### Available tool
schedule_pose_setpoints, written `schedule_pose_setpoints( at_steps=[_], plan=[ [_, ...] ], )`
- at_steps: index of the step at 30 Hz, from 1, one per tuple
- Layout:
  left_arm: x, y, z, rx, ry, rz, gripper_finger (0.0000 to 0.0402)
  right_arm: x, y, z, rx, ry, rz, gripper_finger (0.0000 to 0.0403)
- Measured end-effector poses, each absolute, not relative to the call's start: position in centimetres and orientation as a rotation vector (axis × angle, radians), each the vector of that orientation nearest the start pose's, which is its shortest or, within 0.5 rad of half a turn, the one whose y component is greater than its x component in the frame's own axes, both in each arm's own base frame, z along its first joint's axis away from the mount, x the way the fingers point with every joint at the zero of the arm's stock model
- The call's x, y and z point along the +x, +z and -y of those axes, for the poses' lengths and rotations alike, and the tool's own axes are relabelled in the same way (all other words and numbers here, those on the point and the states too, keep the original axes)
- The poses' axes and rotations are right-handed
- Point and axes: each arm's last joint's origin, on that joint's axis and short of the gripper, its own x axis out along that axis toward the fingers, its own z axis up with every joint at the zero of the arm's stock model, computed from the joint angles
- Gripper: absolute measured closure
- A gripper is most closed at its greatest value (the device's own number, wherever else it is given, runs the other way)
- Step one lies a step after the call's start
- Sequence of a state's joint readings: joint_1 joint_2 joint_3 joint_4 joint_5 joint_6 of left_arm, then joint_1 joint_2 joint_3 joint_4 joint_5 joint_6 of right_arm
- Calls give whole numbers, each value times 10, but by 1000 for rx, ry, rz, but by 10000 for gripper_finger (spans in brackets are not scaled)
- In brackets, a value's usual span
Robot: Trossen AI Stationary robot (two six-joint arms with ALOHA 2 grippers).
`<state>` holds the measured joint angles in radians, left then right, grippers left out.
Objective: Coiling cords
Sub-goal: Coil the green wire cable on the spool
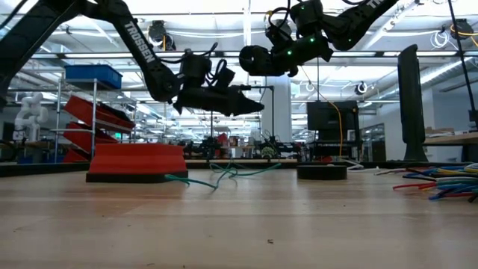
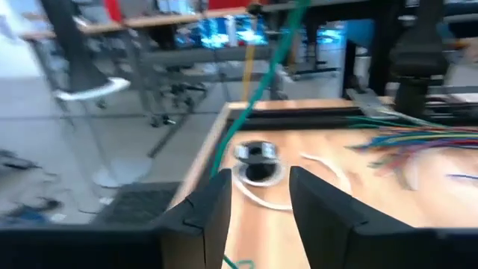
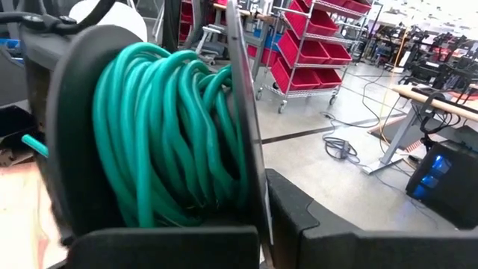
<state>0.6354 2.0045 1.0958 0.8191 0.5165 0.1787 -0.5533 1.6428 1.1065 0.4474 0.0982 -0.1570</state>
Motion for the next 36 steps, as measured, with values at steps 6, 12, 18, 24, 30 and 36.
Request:
schedule_pose_setpoints(
  at_steps=[6, 12, 18, 24, 30, 36],
  plan=[
    [347, 172, -237, 67, 81, -144, 260, 319, 284, 200, -131, -642, -146, 403],
    [344, 180, -235, 59, 81, -174, 260, 319, 283, 200, -139, -641, -156, 403],
    [338, 196, -232, 138, 123, -211, 260, 319, 283, 200, -150, -641, -161, 403],
    [335, 203, -231, 177, 158, -229, 260, 319, 283, 200, -165, -640, -163, 403],
    [337, 195, -234, 232, 200, -255, 260, 319, 284, 200, -166, -640, -160, 403],
    [343, 187, -237, 261, 261, -217, 260, 319, 285, 200, -167, -641, -152, 403]
  ],
)
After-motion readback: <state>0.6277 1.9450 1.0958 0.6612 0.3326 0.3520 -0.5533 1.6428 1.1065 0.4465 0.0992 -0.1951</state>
